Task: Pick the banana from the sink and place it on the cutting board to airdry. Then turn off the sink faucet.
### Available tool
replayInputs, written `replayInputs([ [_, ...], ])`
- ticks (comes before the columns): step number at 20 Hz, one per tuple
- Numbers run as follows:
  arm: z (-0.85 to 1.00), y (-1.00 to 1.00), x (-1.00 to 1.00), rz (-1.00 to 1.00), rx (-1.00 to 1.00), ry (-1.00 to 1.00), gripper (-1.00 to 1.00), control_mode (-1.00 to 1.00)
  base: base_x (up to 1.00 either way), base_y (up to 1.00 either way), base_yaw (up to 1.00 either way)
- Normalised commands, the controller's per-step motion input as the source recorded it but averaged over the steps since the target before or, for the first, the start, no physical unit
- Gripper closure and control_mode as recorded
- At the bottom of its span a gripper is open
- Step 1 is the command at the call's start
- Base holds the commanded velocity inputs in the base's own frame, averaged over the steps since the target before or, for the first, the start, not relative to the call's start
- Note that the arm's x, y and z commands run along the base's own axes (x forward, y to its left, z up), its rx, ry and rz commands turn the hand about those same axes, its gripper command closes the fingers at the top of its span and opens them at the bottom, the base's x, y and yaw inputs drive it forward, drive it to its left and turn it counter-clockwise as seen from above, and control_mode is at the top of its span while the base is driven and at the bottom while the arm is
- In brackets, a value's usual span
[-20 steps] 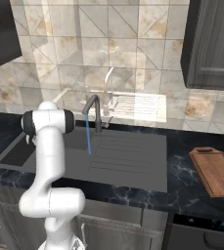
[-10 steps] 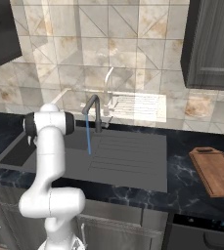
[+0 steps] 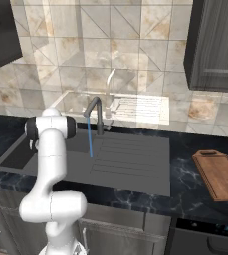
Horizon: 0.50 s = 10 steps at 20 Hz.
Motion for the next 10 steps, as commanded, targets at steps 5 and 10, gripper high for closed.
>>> replayInputs([
  [5,-0.18,0.03,0.00,-0.04,0.00,0.02,1.00,-1.00,0.00,0.00,0.00],
  [10,0.00,0.00,-0.02,-0.03,0.00,0.00,1.00,-1.00,0.00,0.00,0.00],
])
